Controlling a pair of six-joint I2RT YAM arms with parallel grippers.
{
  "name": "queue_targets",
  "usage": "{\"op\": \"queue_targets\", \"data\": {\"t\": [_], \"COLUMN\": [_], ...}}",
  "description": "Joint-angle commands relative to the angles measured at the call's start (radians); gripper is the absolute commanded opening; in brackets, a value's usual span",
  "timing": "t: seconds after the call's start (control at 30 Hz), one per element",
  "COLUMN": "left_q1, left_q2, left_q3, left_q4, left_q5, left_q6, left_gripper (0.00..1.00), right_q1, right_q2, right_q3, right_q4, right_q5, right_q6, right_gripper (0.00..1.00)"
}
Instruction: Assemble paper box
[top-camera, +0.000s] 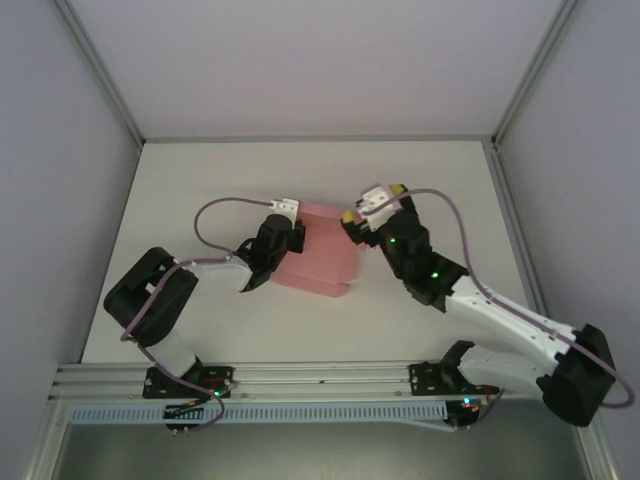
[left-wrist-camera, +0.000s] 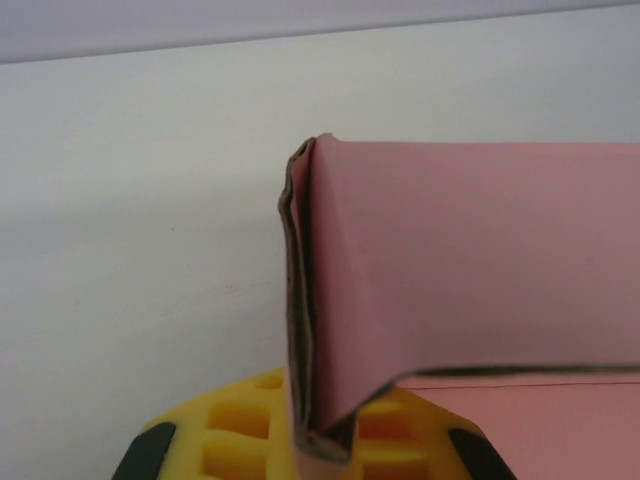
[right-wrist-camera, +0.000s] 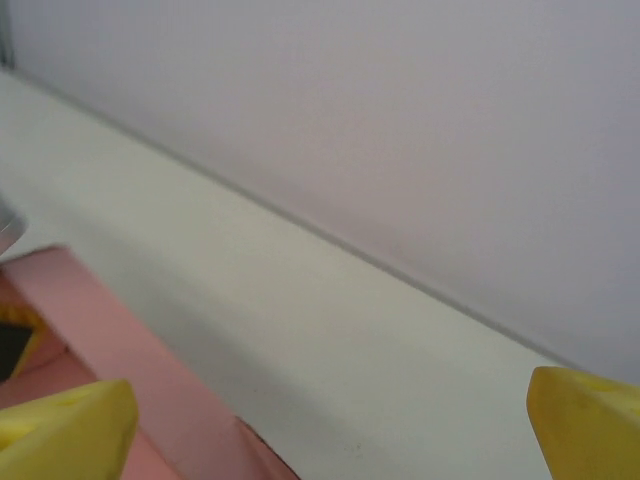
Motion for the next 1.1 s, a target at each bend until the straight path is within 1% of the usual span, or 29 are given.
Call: {"op": "queue_targets", "data": {"t": [0.0,0.07,0.1,0.2,0.3,0.43,0.57,0.63,0.7,0.77,0.87,0.97,1.07], "left_q1": [-0.002,-0.005,-0.006,-0.006,-0.007,-0.008,-0.007,-0.007,-0.007,-0.007,-0.007,-0.009,-0.010], "left_q2": [-0.049,-0.063,-0.068,-0.082,-0.086,-0.092,-0.116,-0.125,-0.128,-0.124,-0.116,-0.111,-0.105], "left_q3": [-0.012,-0.004,-0.003,-0.003,0.007,0.011,0.003,0.001,0.006,0.012,0.015,0.017,0.021], "left_q4": [-0.033,-0.055,-0.057,-0.055,-0.068,-0.074,-0.076,-0.076,-0.083,-0.084,-0.073,-0.063,-0.061], "left_q5": [-0.014,-0.006,-0.002,0.013,0.019,0.023,0.028,0.029,0.030,0.038,0.066,0.096,0.099], "left_q6": [-0.045,-0.054,-0.054,-0.063,-0.063,-0.066,-0.072,-0.071,-0.075,-0.078,-0.079,-0.079,-0.082], "left_gripper": [0.00,0.00,0.00,0.00,0.00,0.00,0.00,0.00,0.00,0.00,0.00,0.00,0.00], "right_q1": [-0.104,-0.172,-0.192,-0.235,-0.241,-0.242,-0.242,-0.243,-0.243,-0.243,-0.242,-0.244,-0.245], "right_q2": [-0.050,-0.054,-0.051,-0.033,-0.001,0.053,0.101,0.115,0.129,0.144,0.157,0.161,0.165], "right_q3": [0.009,0.025,0.026,0.018,0.017,0.031,0.037,0.035,0.034,0.035,0.023,0.004,-0.030], "right_q4": [-0.136,-0.206,-0.222,-0.232,-0.227,-0.236,-0.249,-0.251,-0.252,-0.250,-0.204,-0.117,0.009], "right_q5": [-0.038,-0.076,-0.091,-0.197,-0.227,-0.321,-0.279,-0.287,-0.327,-0.395,-0.455,-0.471,-0.475], "right_q6": [0.248,0.327,0.352,0.382,0.388,0.390,0.395,0.390,0.387,0.380,0.387,0.411,0.455], "right_gripper": [1.00,1.00,1.00,1.00,1.00,1.00,1.00,1.00,1.00,1.00,1.00,1.00,1.00]}}
